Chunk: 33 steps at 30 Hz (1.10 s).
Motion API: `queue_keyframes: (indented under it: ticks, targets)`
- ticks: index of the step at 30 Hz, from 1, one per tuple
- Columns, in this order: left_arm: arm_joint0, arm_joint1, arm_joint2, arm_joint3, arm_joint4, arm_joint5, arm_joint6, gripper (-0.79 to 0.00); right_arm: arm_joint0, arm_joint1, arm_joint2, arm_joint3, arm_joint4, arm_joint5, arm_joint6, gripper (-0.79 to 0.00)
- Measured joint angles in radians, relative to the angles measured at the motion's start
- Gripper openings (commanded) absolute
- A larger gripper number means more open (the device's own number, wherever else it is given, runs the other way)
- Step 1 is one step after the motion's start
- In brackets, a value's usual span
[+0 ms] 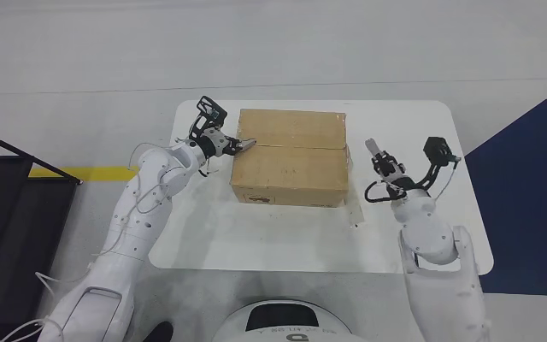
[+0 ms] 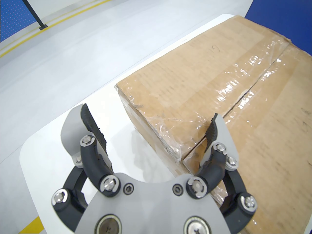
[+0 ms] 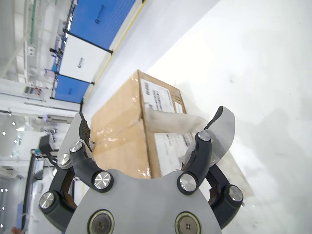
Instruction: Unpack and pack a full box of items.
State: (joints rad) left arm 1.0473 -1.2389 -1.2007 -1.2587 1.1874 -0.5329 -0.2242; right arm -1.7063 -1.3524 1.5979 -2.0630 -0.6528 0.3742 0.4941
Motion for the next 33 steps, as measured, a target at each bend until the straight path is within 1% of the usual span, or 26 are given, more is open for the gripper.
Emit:
queue_keyframes:
  ticks: [3,4,8,16,21,23,29,33]
  targets:
    - [0.000,0.000,0.000,0.000,0.000,0.000,0.000,0.000,0.000,0.012,-0.004,0.048,-0.111,-0.024,0.128,0.000]
    - [0.000,0.000,0.000,0.000,0.000,0.000,0.000,0.000,0.005,0.015,-0.010,0.068,-0.142,-0.021,0.151,0.000]
    - [0.000,0.000,0.000,0.000,0.000,0.000,0.000,0.000,0.036,0.018,-0.037,0.143,-0.231,0.014,0.163,0.000]
    - [0.000,0.000,0.000,0.000,0.000,0.000,0.000,0.000,0.048,0.027,-0.062,0.158,-0.252,-0.053,0.247,0.000]
    - [0.000,0.000,0.000,0.000,0.000,0.000,0.000,0.000,0.080,0.029,-0.093,0.206,-0.243,-0.090,0.295,0.000]
    - [0.000,0.000,0.000,0.000,0.000,0.000,0.000,0.000,0.101,0.028,-0.098,0.233,-0.220,-0.093,0.282,0.000]
    - [0.000,0.000,0.000,0.000,0.000,0.000,0.000,0.000,0.165,0.019,-0.105,0.349,-0.099,-0.113,0.192,0.000]
    - [0.000,0.000,0.000,0.000,0.000,0.000,0.000,0.000,0.193,0.009,-0.105,0.410,0.015,-0.129,0.095,0.000]
